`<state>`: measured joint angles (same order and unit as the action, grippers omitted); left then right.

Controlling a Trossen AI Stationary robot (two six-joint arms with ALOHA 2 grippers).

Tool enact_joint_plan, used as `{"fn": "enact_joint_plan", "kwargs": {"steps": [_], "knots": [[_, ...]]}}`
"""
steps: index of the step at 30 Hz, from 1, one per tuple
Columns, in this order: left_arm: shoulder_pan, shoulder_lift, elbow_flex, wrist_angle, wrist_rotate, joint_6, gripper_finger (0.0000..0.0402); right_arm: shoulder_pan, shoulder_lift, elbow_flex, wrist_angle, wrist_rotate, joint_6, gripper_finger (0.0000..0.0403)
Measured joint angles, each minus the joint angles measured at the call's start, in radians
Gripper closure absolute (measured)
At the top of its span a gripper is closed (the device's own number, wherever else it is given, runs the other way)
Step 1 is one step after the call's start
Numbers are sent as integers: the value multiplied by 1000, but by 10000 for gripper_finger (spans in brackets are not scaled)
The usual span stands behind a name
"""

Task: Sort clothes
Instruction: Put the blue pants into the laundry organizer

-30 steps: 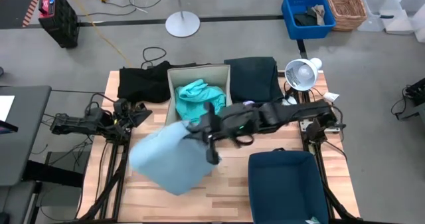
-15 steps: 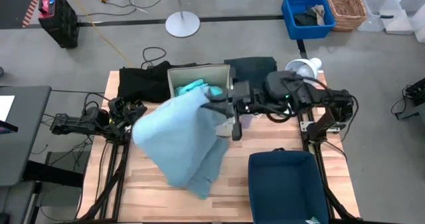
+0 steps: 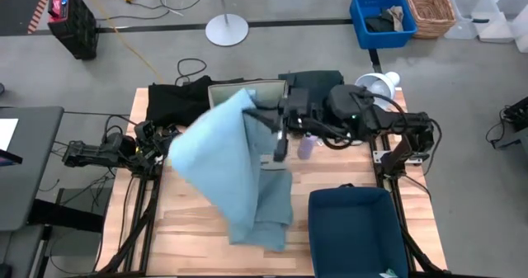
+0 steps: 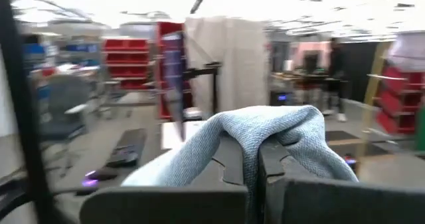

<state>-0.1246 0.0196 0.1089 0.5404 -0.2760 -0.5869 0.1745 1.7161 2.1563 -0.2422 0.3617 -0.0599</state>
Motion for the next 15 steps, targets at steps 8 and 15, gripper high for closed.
{"fn": "enact_joint_plan", "kwargs": {"steps": [8, 15], "knots": [[0, 0, 0, 0, 0, 0, 391, -83, 17, -1, -69, 149, 53, 402], [0, 0, 0, -4, 0, 0, 391, -161, 61, -1, -138, 137, 122, 399]]}}
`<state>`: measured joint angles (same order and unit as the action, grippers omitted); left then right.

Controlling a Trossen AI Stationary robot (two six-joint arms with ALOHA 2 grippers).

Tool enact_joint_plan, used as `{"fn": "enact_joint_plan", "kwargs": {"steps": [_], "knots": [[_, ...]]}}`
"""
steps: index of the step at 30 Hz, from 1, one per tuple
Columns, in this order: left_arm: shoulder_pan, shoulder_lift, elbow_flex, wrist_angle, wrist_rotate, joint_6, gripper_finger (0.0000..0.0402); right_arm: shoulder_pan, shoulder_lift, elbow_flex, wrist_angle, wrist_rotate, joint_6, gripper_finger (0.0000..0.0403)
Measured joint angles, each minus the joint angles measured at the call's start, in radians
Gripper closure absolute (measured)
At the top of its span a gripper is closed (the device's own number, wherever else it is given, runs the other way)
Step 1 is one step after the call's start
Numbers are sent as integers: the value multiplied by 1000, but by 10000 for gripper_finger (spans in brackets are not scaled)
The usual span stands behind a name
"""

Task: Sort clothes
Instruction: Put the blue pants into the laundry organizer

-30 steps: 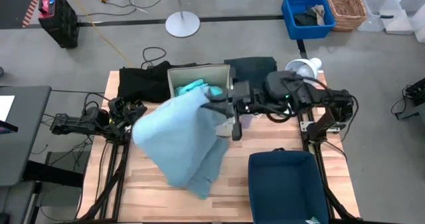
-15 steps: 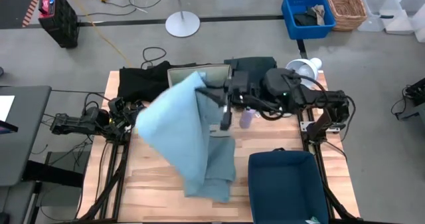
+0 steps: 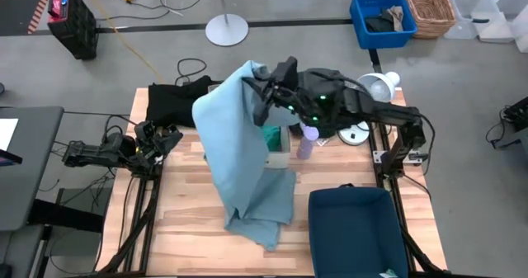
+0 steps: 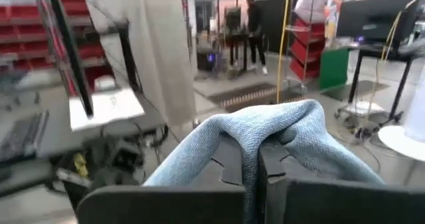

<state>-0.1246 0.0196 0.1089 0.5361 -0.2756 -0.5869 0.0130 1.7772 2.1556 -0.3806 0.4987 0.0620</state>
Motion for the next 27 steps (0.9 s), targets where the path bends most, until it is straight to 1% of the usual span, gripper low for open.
{"fn": "enact_joint_plan", "kwargs": {"steps": [4, 7, 11, 13, 16, 20, 24, 27], "knots": [[0, 0, 0, -3, 0, 0, 391, -25, 44, -2, 48, -110, 16, 398], [0, 0, 0, -2, 1, -1, 391, -30, 61, -2, 55, -112, 25, 398], [0, 0, 0, -1, 1, -2, 391, -50, 85, 0, 4, -111, 118, 397], [0, 0, 0, -1, 0, -4, 391, -59, 93, 0, -56, -96, 186, 397], [0, 0, 0, 2, 0, -4, 391, -67, 95, 0, -132, -29, 305, 397], [0, 0, 0, 0, 0, -4, 391, -66, 94, 0, -203, 23, 385, 397], [0, 0, 0, 0, 0, -2, 391, -69, 94, 0, -277, 33, 470, 397], [0, 0, 0, 0, 0, -2, 391, -72, 94, 0, -359, 81, 534, 397]]}}
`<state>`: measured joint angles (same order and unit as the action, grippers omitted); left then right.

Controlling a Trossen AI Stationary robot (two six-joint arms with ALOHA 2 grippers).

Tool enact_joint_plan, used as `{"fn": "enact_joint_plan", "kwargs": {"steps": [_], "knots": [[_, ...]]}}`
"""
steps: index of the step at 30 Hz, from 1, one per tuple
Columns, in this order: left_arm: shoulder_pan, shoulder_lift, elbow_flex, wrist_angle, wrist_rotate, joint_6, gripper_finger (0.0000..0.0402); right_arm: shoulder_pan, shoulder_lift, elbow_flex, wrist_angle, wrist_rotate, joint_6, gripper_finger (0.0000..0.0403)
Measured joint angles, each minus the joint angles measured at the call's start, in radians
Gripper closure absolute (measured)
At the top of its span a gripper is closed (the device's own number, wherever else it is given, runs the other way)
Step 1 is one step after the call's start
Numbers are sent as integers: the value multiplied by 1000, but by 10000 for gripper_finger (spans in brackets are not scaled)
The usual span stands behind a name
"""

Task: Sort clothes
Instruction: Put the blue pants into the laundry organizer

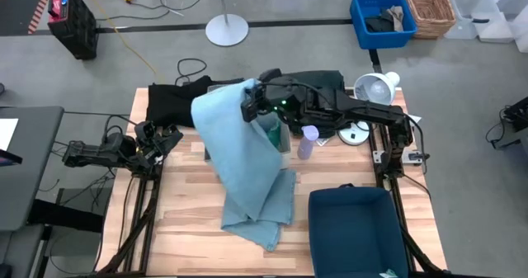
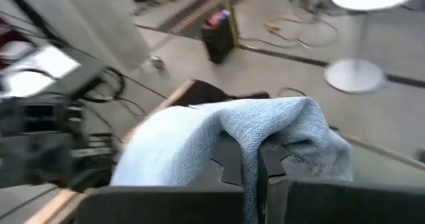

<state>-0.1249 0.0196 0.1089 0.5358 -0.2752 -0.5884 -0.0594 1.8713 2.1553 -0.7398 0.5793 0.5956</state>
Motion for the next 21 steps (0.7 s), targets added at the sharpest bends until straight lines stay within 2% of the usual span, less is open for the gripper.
{"fn": "enact_joint_plan", "kwargs": {"steps": [3, 5, 10, 16, 19, 21], "knots": [[0, 0, 0, 0, 0, 0, 391, -3, 0, 0, -56, 3, 46, 388], [0, 0, 0, 0, 0, 0, 391, -5, 0, 0, -94, -5, 68, 368], [0, 0, 0, 0, 0, 1, 391, 0, -2, 0, -153, -21, 110, 282], [0, 0, 0, -2, 0, 1, 391, 1, -14, 16, -144, -24, 64, 161], [0, 0, 0, -5, 0, 0, 391, -7, -14, 56, -177, -25, 46, 121], [0, 0, 0, -6, 0, 0, 391, -6, -15, 78, -165, -25, -7, 110]]}}
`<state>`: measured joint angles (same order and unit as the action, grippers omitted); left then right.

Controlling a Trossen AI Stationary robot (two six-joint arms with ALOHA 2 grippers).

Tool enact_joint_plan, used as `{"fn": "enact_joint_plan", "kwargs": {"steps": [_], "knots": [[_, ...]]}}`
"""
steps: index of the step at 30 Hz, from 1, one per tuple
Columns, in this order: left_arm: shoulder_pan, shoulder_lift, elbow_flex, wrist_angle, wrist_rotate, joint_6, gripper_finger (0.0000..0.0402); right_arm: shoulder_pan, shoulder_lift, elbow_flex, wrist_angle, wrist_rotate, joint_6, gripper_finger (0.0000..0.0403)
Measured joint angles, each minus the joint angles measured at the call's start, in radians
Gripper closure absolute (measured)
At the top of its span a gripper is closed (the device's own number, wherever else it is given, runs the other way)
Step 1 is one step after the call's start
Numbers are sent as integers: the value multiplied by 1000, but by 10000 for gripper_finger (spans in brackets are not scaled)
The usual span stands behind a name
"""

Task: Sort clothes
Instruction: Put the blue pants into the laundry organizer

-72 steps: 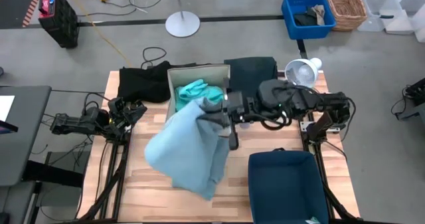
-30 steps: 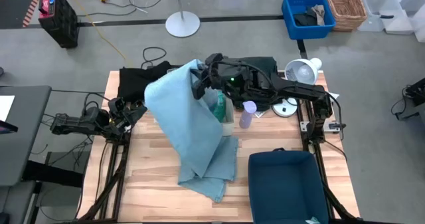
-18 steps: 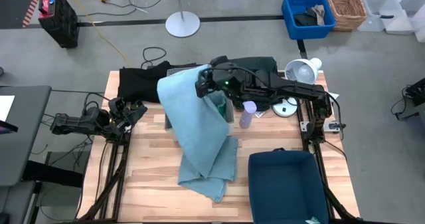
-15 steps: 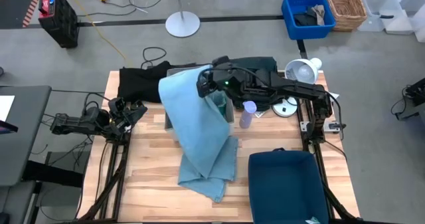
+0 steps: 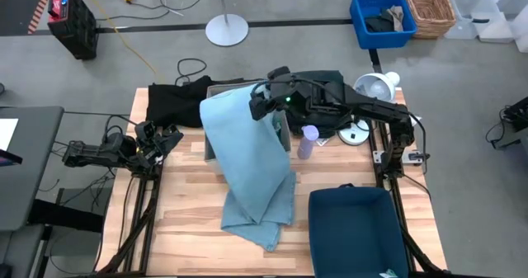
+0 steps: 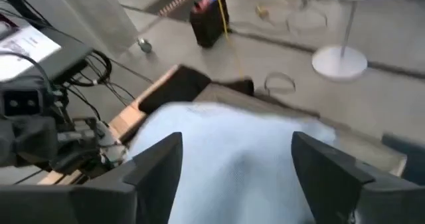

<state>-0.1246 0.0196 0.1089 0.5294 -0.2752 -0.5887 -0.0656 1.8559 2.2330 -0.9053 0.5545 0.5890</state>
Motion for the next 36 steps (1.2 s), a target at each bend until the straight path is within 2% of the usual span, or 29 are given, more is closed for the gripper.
{"fn": "enact_joint_plan", "kwargs": {"steps": [3, 7, 13, 28, 32, 36], "knots": [[0, 0, 0, 0, 0, 0, 391, 19, -1, 15, 91, -19, -146, 111], [0, 0, 0, -1, 0, -1, 391, 53, -1, 19, 196, -157, -305, 124], [0, 0, 0, -1, 0, -1, 391, 124, 0, 19, 71, -186, -353, 132], [0, 0, 0, -1, 0, -2, 391, 385, 1, 19, -224, -187, -298, 132], [0, 0, 0, -2, 0, -2, 391, 429, 12, 18, -365, -160, -215, 133], [0, 0, 0, -13, 0, -2, 391, 448, 16, 18, -420, -147, -129, 133]]}}
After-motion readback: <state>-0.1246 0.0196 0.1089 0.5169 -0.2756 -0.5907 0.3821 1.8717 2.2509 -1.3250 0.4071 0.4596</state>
